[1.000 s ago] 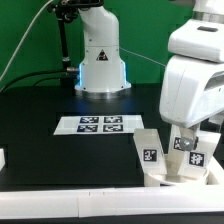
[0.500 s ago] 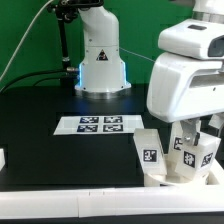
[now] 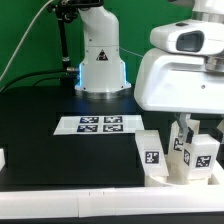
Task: Assemble stool
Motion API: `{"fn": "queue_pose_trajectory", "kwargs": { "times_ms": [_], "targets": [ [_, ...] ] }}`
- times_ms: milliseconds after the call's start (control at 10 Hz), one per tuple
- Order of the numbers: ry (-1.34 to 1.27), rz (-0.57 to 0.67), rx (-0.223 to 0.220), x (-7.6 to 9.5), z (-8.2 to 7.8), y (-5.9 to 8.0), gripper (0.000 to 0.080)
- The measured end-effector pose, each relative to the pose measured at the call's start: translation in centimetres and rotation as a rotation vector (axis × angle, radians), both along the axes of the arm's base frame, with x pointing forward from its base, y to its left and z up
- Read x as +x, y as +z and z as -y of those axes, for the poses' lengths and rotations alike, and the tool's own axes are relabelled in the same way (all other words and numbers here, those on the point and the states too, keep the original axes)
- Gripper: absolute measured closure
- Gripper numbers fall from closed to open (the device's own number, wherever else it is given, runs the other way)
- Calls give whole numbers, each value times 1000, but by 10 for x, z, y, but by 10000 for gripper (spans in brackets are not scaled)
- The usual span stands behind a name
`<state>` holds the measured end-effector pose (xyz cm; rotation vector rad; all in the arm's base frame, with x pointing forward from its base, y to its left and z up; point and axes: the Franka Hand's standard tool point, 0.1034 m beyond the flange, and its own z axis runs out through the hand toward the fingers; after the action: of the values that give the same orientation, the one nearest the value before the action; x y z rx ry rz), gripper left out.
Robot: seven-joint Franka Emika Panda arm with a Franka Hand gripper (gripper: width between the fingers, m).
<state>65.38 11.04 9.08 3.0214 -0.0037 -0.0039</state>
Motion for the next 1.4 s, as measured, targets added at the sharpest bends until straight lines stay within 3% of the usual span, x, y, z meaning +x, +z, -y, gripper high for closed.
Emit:
{"fn": "queue_pose_trajectory", "kwargs": {
  "times_ms": [200,400,1000,1200,1400],
  "targets": [
    [-337,24,38,0,0,0,468],
    [-622,57,120,2,4,-1,467],
    [-1030,92,129,3,0,1,467],
    [-1388,124,209,6,-2,-1,474],
    [-1694,180,345,14,-3,-3,493]
  ]
}}
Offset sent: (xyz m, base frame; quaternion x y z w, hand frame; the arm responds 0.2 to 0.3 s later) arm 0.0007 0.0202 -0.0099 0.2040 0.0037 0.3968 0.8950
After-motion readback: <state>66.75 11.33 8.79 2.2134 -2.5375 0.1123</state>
